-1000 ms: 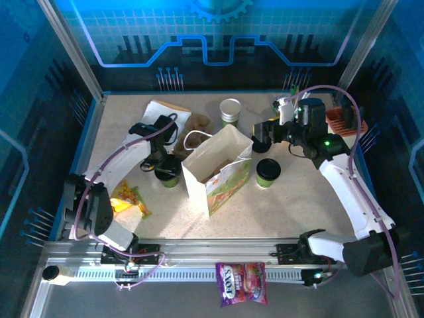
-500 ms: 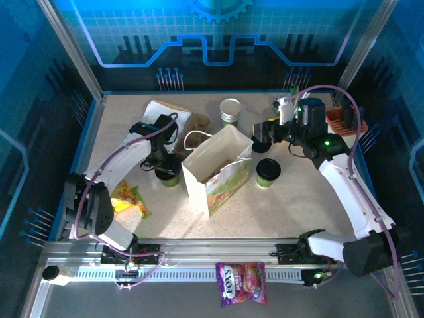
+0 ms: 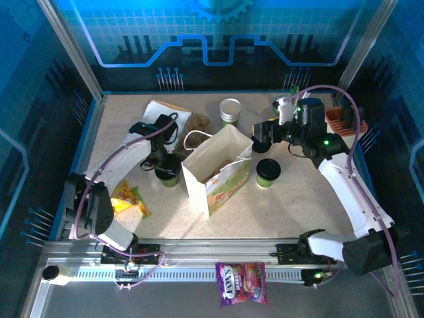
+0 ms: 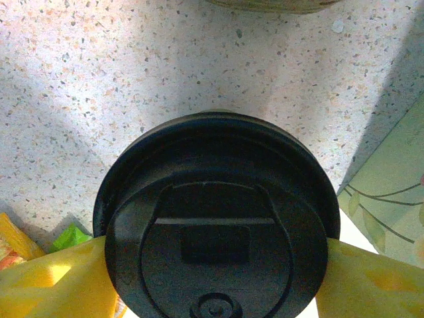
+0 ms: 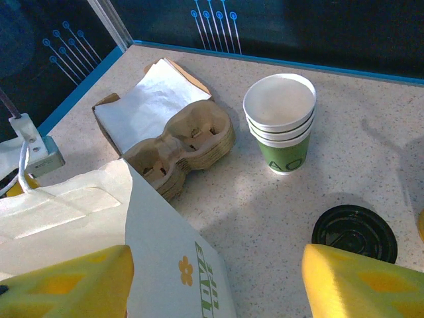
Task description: Pack the takeout coffee
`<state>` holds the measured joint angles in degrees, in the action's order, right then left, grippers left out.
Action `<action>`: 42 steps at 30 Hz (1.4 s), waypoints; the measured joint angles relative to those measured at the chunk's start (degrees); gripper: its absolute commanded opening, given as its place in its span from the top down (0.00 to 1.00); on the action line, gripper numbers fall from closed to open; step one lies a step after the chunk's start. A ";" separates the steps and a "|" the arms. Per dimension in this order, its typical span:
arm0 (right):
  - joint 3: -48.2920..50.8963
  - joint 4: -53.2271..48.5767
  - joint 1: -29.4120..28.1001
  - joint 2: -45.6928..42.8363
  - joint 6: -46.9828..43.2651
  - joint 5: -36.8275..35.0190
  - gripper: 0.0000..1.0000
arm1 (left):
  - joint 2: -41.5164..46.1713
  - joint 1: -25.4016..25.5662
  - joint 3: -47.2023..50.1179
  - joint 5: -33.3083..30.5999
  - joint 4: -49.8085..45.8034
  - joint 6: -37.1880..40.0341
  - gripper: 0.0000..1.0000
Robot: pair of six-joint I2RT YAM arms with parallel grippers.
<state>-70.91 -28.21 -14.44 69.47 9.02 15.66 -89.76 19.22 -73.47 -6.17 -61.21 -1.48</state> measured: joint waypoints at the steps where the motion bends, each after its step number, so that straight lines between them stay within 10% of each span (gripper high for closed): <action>1: 0.00 0.00 0.00 0.02 0.00 0.00 0.31 | 0.00 0.00 0.00 0.00 0.00 0.00 0.32; 42: 0.00 0.00 0.00 0.72 0.00 0.02 0.30 | 1.51 -0.92 1.49 1.07 0.68 0.13 0.22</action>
<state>-70.91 -28.21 -14.44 70.19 9.02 15.68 -88.25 18.31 -71.99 -5.10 -60.53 -1.34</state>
